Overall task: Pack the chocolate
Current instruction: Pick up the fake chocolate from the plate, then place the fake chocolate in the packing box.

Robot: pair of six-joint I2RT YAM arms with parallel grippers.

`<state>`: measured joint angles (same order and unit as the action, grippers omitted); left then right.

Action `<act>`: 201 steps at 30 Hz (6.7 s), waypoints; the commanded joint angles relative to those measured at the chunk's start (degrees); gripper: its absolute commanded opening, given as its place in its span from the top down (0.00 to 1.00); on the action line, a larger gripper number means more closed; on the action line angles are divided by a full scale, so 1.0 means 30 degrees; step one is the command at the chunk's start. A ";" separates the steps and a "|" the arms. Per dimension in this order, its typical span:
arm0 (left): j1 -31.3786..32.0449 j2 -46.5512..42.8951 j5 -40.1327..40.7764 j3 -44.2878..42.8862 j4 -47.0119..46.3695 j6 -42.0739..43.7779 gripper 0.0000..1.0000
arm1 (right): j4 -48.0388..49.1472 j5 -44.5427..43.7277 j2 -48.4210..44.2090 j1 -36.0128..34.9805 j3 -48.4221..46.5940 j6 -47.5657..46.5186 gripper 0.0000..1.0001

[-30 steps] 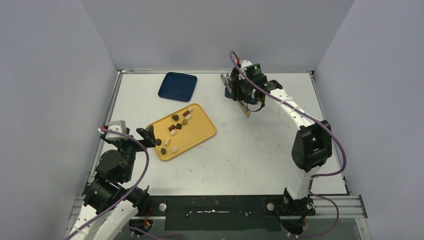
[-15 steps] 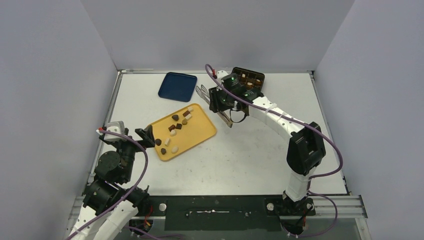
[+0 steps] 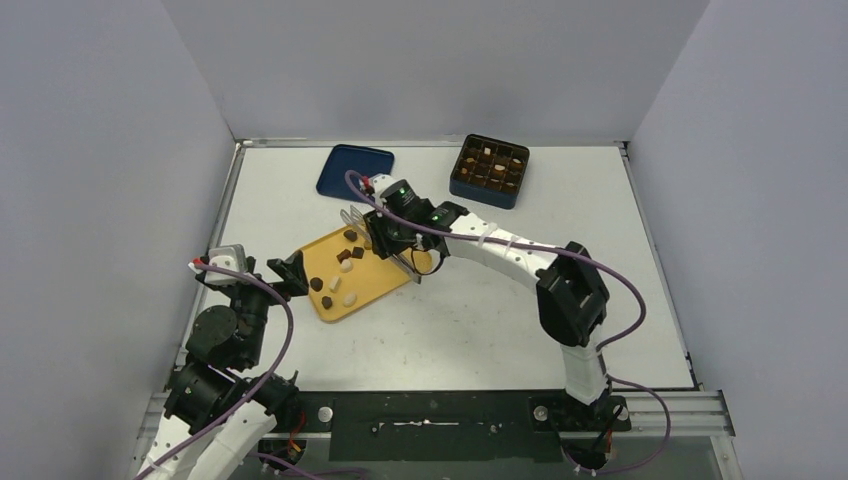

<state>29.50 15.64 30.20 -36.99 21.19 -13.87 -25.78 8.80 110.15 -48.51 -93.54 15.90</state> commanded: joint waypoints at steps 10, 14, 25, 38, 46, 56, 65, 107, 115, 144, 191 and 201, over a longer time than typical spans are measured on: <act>-0.0105 -0.0613 0.0483 -0.0150 -0.0793 0.0139 0.03 | -0.1032 -0.2095 0.2674 -0.0912 -0.2805 0.0123 0.63; -0.0105 -0.0528 0.0452 -0.0164 -0.0765 0.0112 0.03 | -0.0850 -0.1252 0.2186 -0.1055 -0.1867 -0.0215 0.62; -0.0105 -0.0247 0.0204 -0.0177 -0.0686 0.0118 0.03 | -0.0079 -0.0736 0.1917 -0.1122 -0.0815 -0.0593 0.60; -0.0105 -0.0240 0.0339 -0.0164 -0.0706 0.0111 0.03 | -0.1641 -0.1774 0.4393 -0.1088 -0.3936 -0.1165 0.60; -0.0105 -0.0291 0.0314 -0.0164 -0.0716 0.0089 0.03 | -0.2145 -0.1741 0.5315 -0.1061 -0.5021 -0.1353 0.59; -0.0105 -0.0381 0.0270 -0.0171 -0.0658 0.0052 0.03 | -0.2974 -0.1490 0.5922 -0.1035 -0.5941 -0.1382 0.59; -0.0105 -0.0459 0.0204 -0.0163 -0.0707 0.0052 0.03 | -0.3377 -0.1818 0.5956 -0.0994 -0.6197 -0.1435 0.57; -0.0105 -0.0089 0.0157 -0.0192 -0.0677 0.0023 0.03 | -0.2657 -0.1091 0.3494 -0.0246 -0.4660 -0.1782 0.64; -0.0105 -0.0204 0.0190 -0.0171 -0.0730 0.0023 0.03 | -0.2604 -0.0234 0.4358 0.0057 -0.5036 -0.1811 0.61; -0.0106 -0.0292 0.0161 -0.0161 -0.0766 0.0111 0.03 | -0.3980 -0.0260 0.6723 -0.0222 -0.7341 -0.2572 0.67; -0.0105 0.0371 -0.0332 -0.0206 -0.0742 0.0052 0.03 | -0.2539 -0.3334 -0.0383 0.9069 -0.1751 -0.1788 0.76; -0.0105 0.0408 -0.0472 -0.0201 -0.0822 0.0052 0.03 | -0.1452 -0.2016 -0.0166 0.9963 -0.0613 -0.1625 0.71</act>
<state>29.50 16.67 29.63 -36.99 21.15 -13.89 -34.24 0.91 113.56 -18.33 -96.25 9.96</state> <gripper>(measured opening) 0.973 0.323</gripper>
